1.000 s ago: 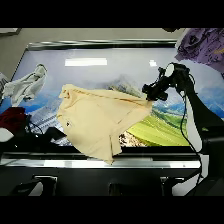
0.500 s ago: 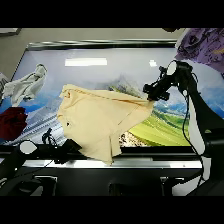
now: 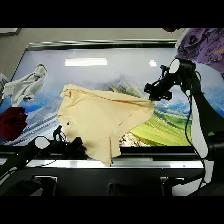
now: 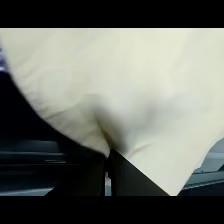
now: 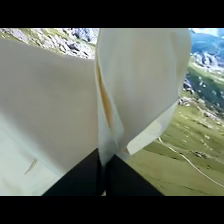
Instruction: Fold the clothes and pants, and hang the long-sleeved shirts on hangers.
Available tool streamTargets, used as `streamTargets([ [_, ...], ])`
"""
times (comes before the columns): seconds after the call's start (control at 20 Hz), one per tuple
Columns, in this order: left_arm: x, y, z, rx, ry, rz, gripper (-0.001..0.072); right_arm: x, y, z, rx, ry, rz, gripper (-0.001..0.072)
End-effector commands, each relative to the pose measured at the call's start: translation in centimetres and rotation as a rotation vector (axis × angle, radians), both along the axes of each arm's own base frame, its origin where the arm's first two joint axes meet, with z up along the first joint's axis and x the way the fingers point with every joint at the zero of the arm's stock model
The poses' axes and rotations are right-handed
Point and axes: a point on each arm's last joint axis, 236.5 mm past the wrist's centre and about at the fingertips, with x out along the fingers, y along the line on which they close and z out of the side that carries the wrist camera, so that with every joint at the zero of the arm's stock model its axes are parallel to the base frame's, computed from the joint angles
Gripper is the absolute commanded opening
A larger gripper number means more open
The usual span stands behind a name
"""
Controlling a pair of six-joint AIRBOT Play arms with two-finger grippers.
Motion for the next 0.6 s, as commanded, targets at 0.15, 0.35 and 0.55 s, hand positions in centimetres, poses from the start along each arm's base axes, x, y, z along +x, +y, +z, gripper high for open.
streamTargets([
  [0.15, 8.3, 2.0, 8.1, 0.083, -0.318, -0.153, 0.0015, 1.1, -3.6, 4.3, -0.143, -0.15, -0.014, 0.0028],
  [0.35, 15.6, 11.4, 25.6, 0.392, -0.722, -0.115, 0.0014, 2.3, -9.0, 15.2, -0.353, -0.451, -0.069, 0.0028],
  [0.55, 13.3, 15.7, 48.2, 0.519, -1.215, 0.09, 0.0015, -2.7, -11.9, 27.0, -0.437, -0.685, -0.127, 0.0029],
])
